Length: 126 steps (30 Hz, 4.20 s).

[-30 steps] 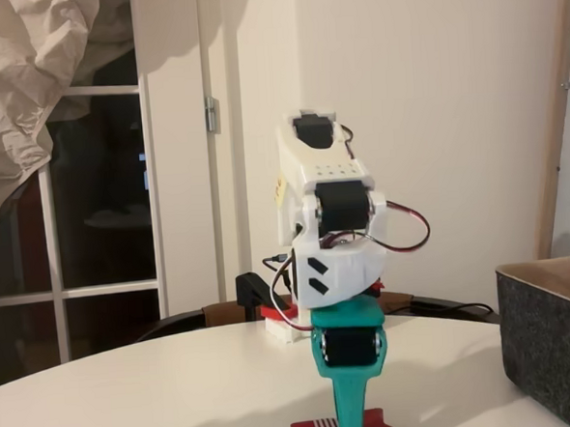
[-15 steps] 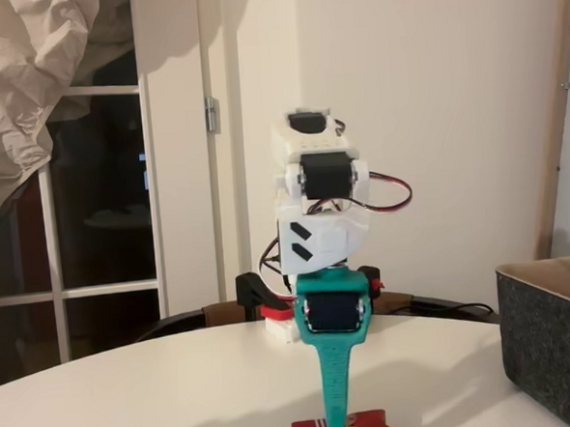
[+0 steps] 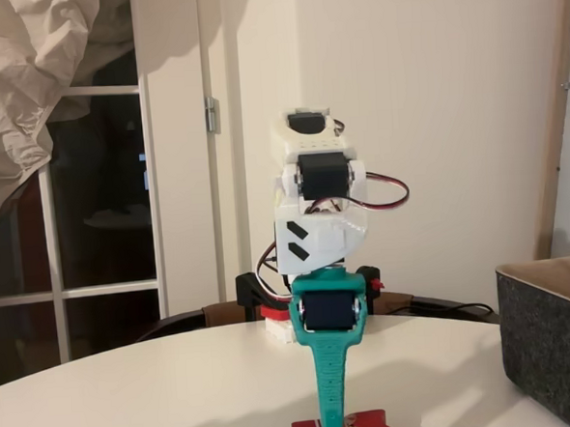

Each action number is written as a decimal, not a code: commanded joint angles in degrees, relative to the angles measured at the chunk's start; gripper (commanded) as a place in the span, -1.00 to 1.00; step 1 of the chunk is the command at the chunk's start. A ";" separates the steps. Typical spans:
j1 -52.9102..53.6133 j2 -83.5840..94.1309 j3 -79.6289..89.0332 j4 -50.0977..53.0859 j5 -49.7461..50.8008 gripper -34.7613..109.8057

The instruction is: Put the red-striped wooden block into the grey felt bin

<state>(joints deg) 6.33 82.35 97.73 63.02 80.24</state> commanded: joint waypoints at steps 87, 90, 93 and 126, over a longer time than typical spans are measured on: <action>-3.25 -6.86 -1.58 0.00 -1.85 -0.43; -3.34 -6.68 -3.87 0.00 -1.49 -0.44; -3.43 -6.59 -6.24 -0.09 -1.49 -0.45; -13.80 -5.71 -36.21 -1.67 -11.60 -0.44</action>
<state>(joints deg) -4.13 74.00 65.65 61.70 69.43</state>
